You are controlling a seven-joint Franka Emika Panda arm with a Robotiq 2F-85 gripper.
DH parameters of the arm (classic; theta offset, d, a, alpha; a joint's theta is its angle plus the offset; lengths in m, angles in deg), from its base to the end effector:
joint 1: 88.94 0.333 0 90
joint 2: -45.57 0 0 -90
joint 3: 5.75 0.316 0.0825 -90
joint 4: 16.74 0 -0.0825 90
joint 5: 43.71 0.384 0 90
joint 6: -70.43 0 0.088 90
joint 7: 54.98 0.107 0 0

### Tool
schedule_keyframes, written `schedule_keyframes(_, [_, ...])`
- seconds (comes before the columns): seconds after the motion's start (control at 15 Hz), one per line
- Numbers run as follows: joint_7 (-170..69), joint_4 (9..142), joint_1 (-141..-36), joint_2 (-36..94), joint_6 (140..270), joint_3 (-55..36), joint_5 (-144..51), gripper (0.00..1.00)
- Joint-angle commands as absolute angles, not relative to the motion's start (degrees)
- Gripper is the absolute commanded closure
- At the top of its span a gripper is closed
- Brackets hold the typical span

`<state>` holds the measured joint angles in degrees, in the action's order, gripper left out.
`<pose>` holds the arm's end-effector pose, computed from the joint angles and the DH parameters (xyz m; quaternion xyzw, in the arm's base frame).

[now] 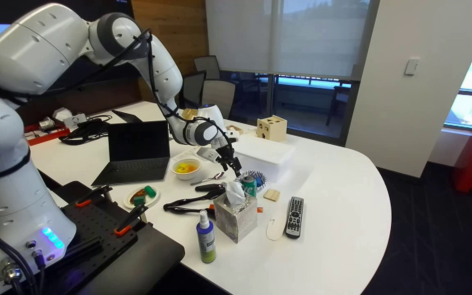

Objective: Move the blue and white bowl forward

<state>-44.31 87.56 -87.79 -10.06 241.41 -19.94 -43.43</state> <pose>0.6159 -0.1371 0.0382 0.9791 -0.1437 0.1064 0.0971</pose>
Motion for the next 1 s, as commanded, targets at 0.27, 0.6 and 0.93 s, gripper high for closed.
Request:
schedule_keyframes(0.27, [-43.0, 81.7, -87.8, -14.6, 241.3, -20.3, -41.0, 0.0])
schedule_keyframes(0.6, [-42.8, 78.9, -88.9, -16.7, 240.7, -19.6, -40.5, 0.0])
schedule_keyframes(0.93, [-43.2, 77.1, -90.3, -18.5, 240.3, -18.9, -39.9, 0.29])
